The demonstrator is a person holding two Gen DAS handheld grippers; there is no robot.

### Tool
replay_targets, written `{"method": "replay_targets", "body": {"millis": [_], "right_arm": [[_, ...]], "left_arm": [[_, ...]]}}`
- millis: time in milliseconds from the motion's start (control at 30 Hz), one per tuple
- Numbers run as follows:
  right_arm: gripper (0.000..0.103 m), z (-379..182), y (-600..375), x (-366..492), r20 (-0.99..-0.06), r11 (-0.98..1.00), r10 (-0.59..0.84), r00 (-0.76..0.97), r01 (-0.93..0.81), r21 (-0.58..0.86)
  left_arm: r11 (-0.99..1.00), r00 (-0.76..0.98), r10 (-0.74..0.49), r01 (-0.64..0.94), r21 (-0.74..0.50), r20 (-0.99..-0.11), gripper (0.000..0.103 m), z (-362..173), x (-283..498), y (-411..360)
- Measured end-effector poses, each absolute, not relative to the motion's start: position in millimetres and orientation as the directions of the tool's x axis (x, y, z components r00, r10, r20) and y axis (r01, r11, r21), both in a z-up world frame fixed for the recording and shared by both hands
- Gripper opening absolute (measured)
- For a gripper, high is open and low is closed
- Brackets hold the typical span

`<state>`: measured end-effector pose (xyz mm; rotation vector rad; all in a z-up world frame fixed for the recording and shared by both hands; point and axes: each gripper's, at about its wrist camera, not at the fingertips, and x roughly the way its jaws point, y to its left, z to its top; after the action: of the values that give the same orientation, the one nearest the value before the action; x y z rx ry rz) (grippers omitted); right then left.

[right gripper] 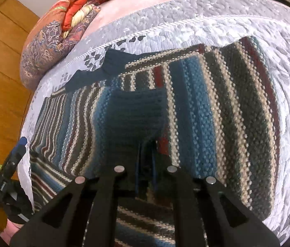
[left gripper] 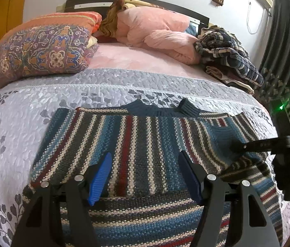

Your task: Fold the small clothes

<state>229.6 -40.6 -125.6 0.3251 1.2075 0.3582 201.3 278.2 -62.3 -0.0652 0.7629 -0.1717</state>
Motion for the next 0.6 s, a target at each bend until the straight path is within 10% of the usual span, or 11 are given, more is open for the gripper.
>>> {"method": "replay_targets", "body": {"millis": [600], "right_arm": [[0.026,-80,-16,228,-0.799,0.878,0.478,0.364,-0.179,0.444]], "left_arm": [[0.985,0.706,-0.173,0.142,-0.102,-0.687,0.068,-66,200,271]]}}
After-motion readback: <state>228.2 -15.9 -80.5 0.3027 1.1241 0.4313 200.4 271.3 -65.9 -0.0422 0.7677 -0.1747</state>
